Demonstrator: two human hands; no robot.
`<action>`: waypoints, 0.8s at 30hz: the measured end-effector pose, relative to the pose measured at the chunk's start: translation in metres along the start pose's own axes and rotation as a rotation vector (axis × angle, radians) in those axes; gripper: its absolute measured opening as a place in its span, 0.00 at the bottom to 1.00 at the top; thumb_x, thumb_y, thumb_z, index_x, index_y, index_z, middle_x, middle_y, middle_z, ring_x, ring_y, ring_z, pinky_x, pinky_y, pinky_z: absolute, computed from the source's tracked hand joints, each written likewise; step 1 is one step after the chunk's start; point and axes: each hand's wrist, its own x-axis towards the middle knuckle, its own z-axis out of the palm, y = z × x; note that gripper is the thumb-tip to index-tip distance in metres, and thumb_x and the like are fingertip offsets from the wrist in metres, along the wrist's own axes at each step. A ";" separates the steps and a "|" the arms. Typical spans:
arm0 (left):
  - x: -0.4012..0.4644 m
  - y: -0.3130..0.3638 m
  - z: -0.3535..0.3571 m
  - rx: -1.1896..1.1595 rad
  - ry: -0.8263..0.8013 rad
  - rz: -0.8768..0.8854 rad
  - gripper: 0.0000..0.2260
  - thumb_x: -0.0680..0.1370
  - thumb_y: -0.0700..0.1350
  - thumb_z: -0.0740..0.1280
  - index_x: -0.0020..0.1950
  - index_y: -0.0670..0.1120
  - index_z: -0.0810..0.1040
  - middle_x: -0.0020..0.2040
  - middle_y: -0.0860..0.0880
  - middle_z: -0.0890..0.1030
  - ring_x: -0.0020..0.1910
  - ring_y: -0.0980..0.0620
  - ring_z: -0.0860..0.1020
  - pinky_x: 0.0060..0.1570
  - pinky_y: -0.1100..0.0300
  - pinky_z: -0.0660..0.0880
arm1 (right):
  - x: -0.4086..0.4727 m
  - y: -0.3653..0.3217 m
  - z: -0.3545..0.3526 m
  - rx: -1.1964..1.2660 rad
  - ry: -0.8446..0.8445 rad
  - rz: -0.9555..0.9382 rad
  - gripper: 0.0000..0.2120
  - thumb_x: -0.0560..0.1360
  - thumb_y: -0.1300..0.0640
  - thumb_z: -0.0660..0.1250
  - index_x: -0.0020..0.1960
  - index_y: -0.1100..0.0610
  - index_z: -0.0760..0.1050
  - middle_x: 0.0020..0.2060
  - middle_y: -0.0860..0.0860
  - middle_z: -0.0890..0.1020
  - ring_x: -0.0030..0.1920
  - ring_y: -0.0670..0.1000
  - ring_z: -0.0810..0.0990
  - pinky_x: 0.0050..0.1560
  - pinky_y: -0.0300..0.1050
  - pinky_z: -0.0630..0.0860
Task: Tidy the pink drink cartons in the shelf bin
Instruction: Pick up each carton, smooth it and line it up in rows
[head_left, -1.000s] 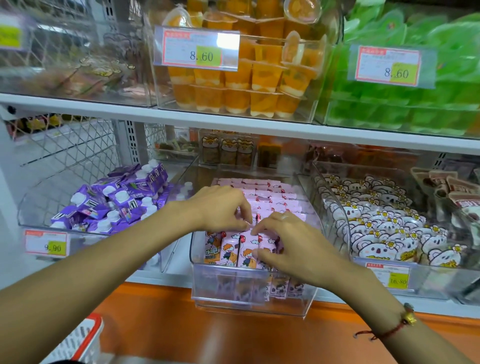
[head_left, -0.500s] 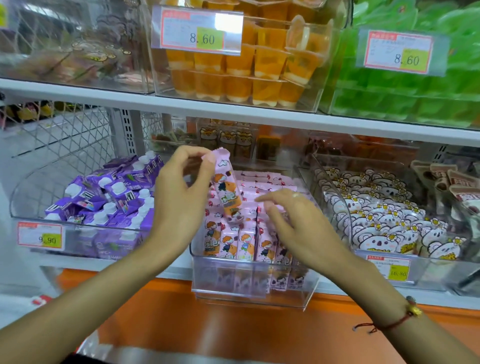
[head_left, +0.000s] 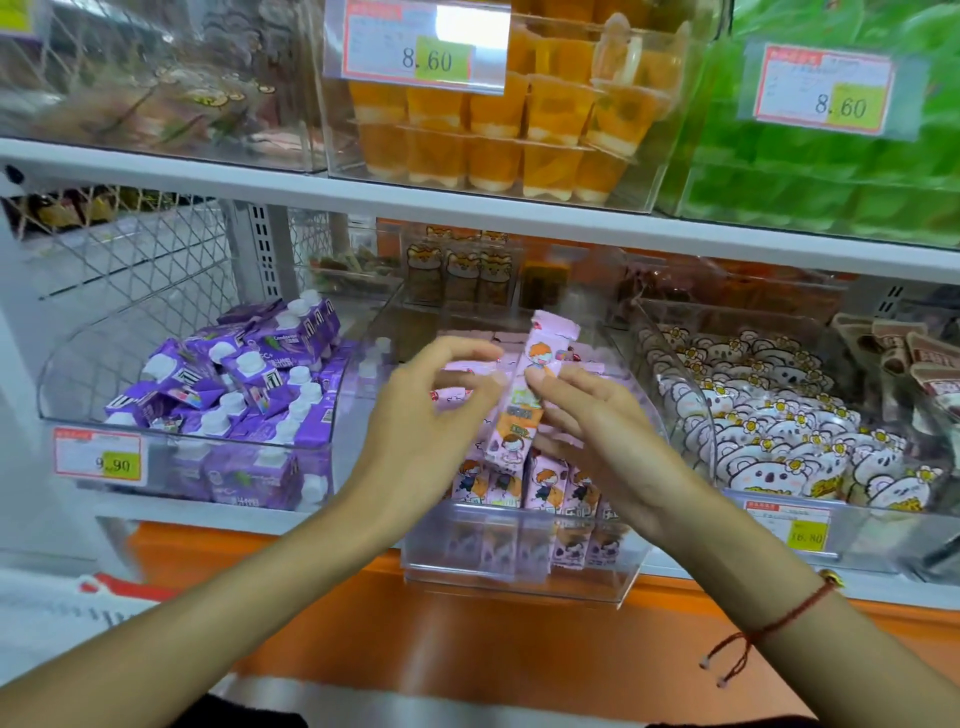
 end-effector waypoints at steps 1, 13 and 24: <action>-0.002 -0.002 0.001 0.040 -0.031 -0.016 0.07 0.76 0.45 0.70 0.51 0.56 0.78 0.47 0.57 0.81 0.46 0.63 0.79 0.44 0.65 0.77 | 0.000 0.001 -0.001 0.039 0.007 0.007 0.02 0.76 0.56 0.67 0.44 0.51 0.75 0.35 0.42 0.85 0.37 0.38 0.83 0.37 0.32 0.78; -0.004 -0.008 0.003 0.312 -0.089 0.117 0.16 0.73 0.48 0.72 0.57 0.62 0.72 0.53 0.67 0.78 0.49 0.63 0.78 0.48 0.58 0.78 | 0.002 0.000 -0.010 0.059 0.042 -0.014 0.11 0.75 0.55 0.68 0.56 0.55 0.77 0.49 0.51 0.84 0.54 0.49 0.81 0.59 0.47 0.77; -0.002 -0.006 -0.005 0.508 -0.086 0.300 0.18 0.71 0.49 0.74 0.59 0.57 0.76 0.55 0.64 0.75 0.55 0.61 0.74 0.51 0.62 0.72 | -0.002 -0.008 -0.015 -0.037 0.137 -0.070 0.17 0.72 0.52 0.71 0.58 0.58 0.76 0.45 0.52 0.86 0.41 0.45 0.83 0.41 0.33 0.78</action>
